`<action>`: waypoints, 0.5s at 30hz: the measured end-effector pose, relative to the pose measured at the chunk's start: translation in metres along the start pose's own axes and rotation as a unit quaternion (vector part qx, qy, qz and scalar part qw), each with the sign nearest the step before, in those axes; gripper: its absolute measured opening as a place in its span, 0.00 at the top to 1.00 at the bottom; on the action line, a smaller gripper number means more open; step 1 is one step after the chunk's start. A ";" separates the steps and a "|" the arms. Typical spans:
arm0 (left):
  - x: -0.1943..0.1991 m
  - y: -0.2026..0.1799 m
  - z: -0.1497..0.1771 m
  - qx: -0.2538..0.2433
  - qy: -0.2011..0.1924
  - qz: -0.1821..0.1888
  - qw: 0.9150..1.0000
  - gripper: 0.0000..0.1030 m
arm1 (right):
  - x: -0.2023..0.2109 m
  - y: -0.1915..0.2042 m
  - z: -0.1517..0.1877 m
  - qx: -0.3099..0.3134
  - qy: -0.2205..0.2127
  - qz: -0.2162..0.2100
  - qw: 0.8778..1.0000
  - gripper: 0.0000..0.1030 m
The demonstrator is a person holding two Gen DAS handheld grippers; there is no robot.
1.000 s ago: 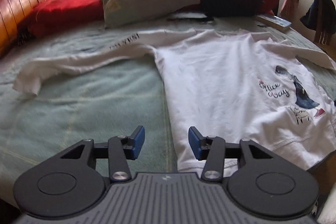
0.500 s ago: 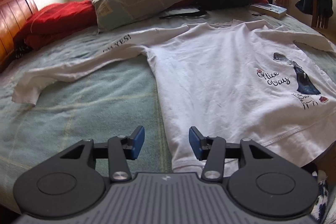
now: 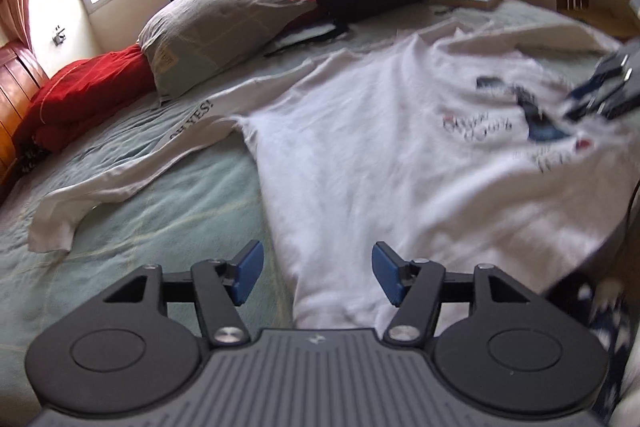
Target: Fold clothes
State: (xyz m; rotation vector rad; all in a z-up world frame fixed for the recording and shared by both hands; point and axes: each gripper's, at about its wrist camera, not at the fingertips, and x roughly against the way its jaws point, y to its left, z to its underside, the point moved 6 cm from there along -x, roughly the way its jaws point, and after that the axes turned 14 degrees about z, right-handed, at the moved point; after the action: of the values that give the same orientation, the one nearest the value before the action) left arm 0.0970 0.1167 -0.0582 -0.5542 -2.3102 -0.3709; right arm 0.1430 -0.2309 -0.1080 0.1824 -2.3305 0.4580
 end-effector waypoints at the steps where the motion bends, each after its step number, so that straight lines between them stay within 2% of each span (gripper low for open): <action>1: 0.001 -0.002 0.002 -0.009 0.003 -0.003 1.000 0.40 | 0.007 -0.010 0.005 -0.003 0.006 0.019 1.000 0.48; 4: 0.003 -0.011 -0.004 -0.030 -0.005 0.006 1.000 0.39 | 0.040 -0.003 -0.001 -0.011 -0.025 0.000 1.000 0.48; 7: -0.002 -0.035 -0.020 -0.053 -0.027 0.054 0.997 0.35 | 0.068 0.042 -0.020 -0.001 -0.069 -0.077 0.995 0.48; 9: -0.006 -0.053 -0.031 -0.071 -0.041 0.093 0.992 0.35 | 0.071 0.078 -0.027 0.022 -0.078 -0.126 0.989 0.48; 12: -0.023 -0.081 -0.033 -0.073 -0.042 0.163 0.983 0.35 | 0.052 0.104 -0.015 0.040 -0.054 -0.141 0.988 0.48; 15: -0.039 -0.092 -0.013 -0.059 -0.012 0.187 0.981 0.35 | 0.035 0.118 0.001 0.041 -0.028 -0.148 0.988 0.48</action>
State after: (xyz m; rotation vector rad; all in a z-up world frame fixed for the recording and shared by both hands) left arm 0.0846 0.0207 -0.0865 -1.0361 -2.1542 -0.3206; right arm 0.0869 -0.1220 -0.1165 0.5798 -2.2896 0.4033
